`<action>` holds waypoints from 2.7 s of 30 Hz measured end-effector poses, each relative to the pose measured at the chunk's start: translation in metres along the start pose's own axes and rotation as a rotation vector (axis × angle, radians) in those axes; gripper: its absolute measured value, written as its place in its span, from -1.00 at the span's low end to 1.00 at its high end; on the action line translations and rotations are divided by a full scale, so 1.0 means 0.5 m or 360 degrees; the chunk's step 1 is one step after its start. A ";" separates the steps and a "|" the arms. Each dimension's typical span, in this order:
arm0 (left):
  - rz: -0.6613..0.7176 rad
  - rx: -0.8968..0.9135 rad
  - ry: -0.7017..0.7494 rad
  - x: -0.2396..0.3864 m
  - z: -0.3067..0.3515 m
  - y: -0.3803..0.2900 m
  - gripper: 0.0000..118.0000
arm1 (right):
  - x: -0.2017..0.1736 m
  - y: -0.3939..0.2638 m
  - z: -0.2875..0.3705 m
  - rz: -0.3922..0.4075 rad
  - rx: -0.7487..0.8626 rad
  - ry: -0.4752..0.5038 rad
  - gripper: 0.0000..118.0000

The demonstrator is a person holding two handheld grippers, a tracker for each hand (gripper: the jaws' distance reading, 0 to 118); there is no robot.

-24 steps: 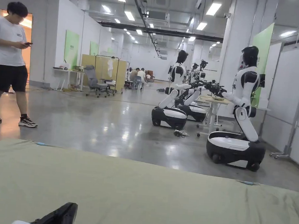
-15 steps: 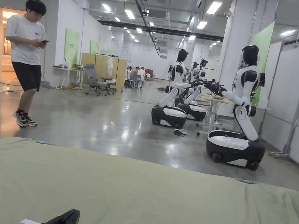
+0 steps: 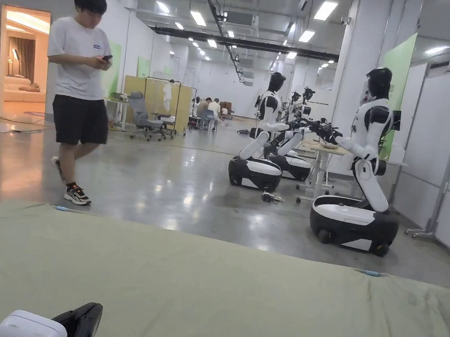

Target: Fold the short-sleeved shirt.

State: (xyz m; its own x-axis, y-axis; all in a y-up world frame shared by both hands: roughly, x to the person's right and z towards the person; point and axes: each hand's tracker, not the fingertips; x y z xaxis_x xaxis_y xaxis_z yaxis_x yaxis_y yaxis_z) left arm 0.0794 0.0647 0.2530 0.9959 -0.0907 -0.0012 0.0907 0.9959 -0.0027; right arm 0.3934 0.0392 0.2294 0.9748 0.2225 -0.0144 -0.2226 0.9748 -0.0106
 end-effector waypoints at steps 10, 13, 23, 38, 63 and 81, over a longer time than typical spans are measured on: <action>-0.0123 -0.0016 0.0072 -0.009 0.002 0.007 -0.94 | 0.020 0.014 -0.007 0.0189 -0.0010 -0.0093 -1.00; -0.0393 -0.0056 0.0097 0.005 -0.003 0.000 -0.94 | 0.014 0.010 -0.008 0.0479 -0.0017 -0.0096 -1.00; -0.2551 -0.0338 -0.0256 0.049 -0.014 -0.241 -0.94 | -0.041 -0.191 0.037 0.2545 0.0117 0.0340 -1.00; 0.0126 -0.0184 -0.0202 -0.078 -0.037 -0.037 -0.94 | 0.082 -0.036 -0.025 0.0242 -0.0182 -0.0021 -1.00; 0.0272 -0.0005 0.0142 -0.162 0.064 -0.003 -0.94 | -0.065 0.016 -0.057 -0.0185 -0.0093 0.0272 -1.00; 0.0146 -0.0226 0.0392 -0.323 0.110 -0.056 -0.82 | -0.210 -0.001 -0.085 -0.0118 -0.0104 0.0658 -1.00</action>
State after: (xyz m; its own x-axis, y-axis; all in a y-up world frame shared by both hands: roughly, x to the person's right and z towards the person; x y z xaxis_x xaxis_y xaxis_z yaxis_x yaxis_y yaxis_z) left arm -0.0837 0.0514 0.3085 0.9681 -0.0154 -0.2502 -0.0181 0.9912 -0.1310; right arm 0.2909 0.0147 0.1883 0.9045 0.1149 -0.4106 -0.1655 0.9821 -0.0899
